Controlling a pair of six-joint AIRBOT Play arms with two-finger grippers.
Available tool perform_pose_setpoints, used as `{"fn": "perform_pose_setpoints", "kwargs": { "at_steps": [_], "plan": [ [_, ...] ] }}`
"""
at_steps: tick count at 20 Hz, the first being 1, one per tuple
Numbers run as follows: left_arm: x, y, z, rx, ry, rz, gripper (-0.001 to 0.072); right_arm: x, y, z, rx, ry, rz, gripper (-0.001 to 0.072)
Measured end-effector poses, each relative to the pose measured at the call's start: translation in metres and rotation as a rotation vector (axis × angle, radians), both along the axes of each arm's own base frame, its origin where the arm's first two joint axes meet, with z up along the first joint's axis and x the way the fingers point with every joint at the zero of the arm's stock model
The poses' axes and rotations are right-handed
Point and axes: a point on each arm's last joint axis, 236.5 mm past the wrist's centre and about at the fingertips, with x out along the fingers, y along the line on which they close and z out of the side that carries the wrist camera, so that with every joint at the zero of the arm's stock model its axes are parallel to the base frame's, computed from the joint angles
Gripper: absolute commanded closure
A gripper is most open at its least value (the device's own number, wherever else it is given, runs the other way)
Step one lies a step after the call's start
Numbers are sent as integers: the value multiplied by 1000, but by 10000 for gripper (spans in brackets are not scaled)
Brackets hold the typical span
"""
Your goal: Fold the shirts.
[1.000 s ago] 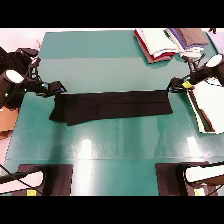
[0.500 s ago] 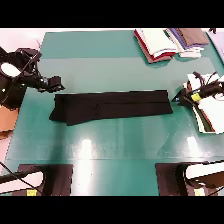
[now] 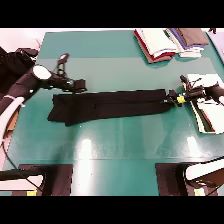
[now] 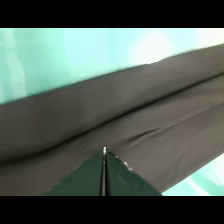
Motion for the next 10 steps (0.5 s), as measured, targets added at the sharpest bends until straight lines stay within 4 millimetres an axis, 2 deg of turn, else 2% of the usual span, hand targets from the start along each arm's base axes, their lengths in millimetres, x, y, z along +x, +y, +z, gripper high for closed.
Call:
{"fn": "perform_pose_setpoints", "kwargs": {
  "at_steps": [3, 6, 8, 10],
  "plan": [
    [3, -48, -18, 0, 8, -72, 684, 16, 17, 55, -5, -132, 65, 688],
    [2, -89, -41, 6, 28, -138, 683, 27, 44, 121, -23, -281, 141, 687],
    [-1, -110, -59, 14, 51, -172, 684, 30, 67, 165, -31, -377, 185, 688],
    [-4, -122, -74, 17, 78, -187, 684, 27, 95, 201, -29, -447, 245, 687]
  ]
}}
